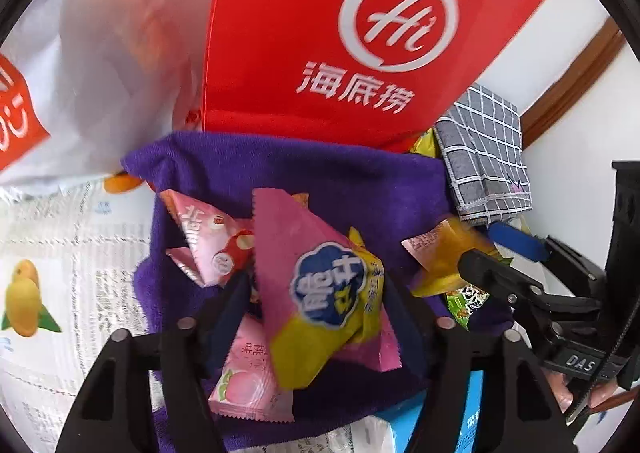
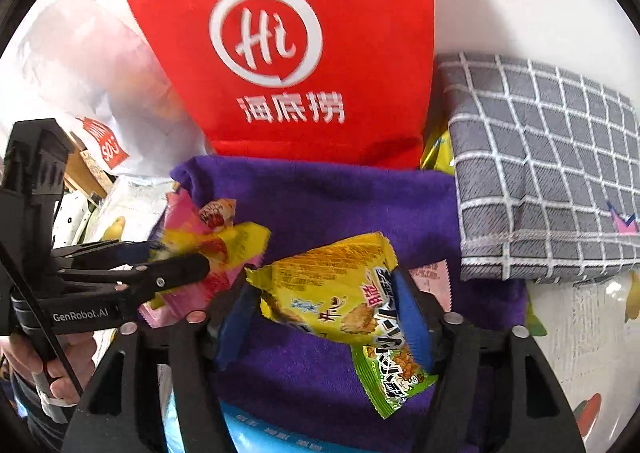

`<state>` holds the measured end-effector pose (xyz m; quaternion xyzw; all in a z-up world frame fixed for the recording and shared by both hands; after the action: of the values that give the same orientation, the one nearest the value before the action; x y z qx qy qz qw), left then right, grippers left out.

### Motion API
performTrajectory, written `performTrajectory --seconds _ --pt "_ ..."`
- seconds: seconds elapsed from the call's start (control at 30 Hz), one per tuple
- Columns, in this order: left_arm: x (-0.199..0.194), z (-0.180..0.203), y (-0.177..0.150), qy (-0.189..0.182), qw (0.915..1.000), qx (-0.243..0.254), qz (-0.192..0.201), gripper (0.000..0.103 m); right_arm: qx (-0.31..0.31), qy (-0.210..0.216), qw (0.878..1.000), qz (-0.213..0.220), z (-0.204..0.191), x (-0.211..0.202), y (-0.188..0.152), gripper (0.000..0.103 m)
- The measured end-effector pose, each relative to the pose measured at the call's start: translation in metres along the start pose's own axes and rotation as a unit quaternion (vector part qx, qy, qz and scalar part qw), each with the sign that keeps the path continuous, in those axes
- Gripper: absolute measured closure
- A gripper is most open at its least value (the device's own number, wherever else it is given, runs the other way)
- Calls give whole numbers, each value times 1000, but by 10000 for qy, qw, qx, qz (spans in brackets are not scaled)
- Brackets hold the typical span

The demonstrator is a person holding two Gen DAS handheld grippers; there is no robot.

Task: Organize snacks
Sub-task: 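Carry both bags onto the purple towel and open both tools to release them, then withdraw both tools to the pile and grasp the blue biscuit packet with the right tool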

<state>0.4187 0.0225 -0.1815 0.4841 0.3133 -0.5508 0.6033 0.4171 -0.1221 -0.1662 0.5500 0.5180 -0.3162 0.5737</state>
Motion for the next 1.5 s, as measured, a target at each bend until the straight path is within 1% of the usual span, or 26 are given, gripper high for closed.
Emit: performTrajectory --seconds 0.07,0.17,0.3,0.43,0.53,0.77,0.87,0.93,1.0,1.03,1.2,1.33,1.5 --pt "-7 0 -3 116 9999 -10 66 30 -71 -61 9999 92 -3 -6 -1 22" --pt "-21 -2 -8 93 9999 -52 102 30 -29 -96 9999 107 -5 -10 -3 21" --pt "-43 -7 -21 22 9996 -146 220 30 127 32 9998 149 -7 -24 -14 21" --pt "-62 -9 -39 -14 9994 -180 301 30 91 -186 9989 431 -13 -52 -30 21" --pt "-79 -9 -59 84 9991 -125 408 30 151 -200 9983 529 -18 -70 -50 21" --pt "-106 -11 -112 492 9972 -146 544 31 300 -140 9978 582 -32 -89 -106 29" --pt "-115 -14 -134 501 9968 -208 584 31 425 -161 9979 451 -37 -89 -132 29" --pt "-119 -15 -147 464 9968 -239 611 31 487 90 9982 342 -44 -87 -151 31" --pt "-123 -16 -161 439 9967 -264 635 31 465 181 9986 197 -52 -83 -165 38" --pt "-124 -17 -167 426 9967 -273 638 31 447 198 9987 131 -57 -80 -173 38" --pt "-130 -22 -195 364 9970 -279 629 31 357 262 9989 -171 -78 -61 -211 38" --pt "-128 -31 -216 294 9972 -352 582 31 567 497 9954 -592 -88 -39 -236 38" --pt "-114 -43 -235 184 9978 -458 449 31 877 625 9905 -856 -88 -16 -256 38"
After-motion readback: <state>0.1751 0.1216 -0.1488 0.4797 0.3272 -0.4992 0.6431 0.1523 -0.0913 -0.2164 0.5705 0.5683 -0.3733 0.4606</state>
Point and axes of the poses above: each gripper's, at about its wrist camera, not at the fingertips, and x roughly the way its jaws point, z to its right, y to its top, the point moved 6 cm from there along x, roughly the way its jaws point, and after that the axes turned 14 degrees about -z, right-handed, at the moved point
